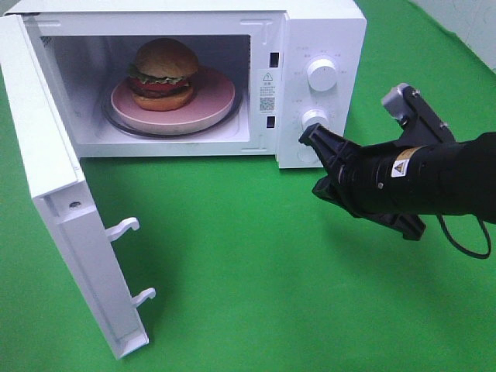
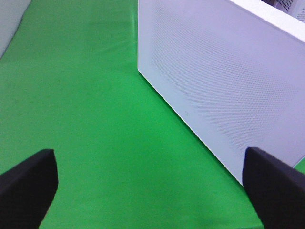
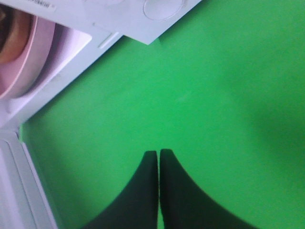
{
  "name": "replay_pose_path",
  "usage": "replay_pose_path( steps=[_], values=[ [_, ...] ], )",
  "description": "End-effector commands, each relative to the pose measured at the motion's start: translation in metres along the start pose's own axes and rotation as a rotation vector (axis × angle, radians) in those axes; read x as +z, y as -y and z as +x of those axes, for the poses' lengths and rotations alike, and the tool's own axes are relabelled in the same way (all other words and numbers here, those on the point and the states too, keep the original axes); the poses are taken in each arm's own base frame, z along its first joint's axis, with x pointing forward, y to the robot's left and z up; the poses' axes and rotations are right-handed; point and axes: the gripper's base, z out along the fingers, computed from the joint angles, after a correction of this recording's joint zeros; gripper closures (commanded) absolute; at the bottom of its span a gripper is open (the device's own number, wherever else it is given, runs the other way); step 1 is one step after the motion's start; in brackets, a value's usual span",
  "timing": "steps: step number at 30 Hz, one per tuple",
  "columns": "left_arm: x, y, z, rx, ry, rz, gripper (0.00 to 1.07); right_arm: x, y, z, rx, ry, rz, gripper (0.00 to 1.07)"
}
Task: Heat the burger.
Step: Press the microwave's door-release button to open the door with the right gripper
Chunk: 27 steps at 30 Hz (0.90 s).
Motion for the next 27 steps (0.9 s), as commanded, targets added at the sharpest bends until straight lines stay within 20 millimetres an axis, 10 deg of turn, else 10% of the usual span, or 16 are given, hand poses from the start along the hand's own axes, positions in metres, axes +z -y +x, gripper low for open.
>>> replay_pose_path(
  steps=[1, 27],
  values=[
    [-0.002, 0.000, 0.001, -0.001, 0.018, -0.002, 0.09, -0.009, -0.001, 0.000, -0.210, -0.046, 0.030, 1.06],
    [-0.002, 0.000, 0.001, -0.001, 0.018, -0.002, 0.09, -0.039, -0.049, -0.024, -1.219, -0.440, 0.037, 1.04]
  ],
)
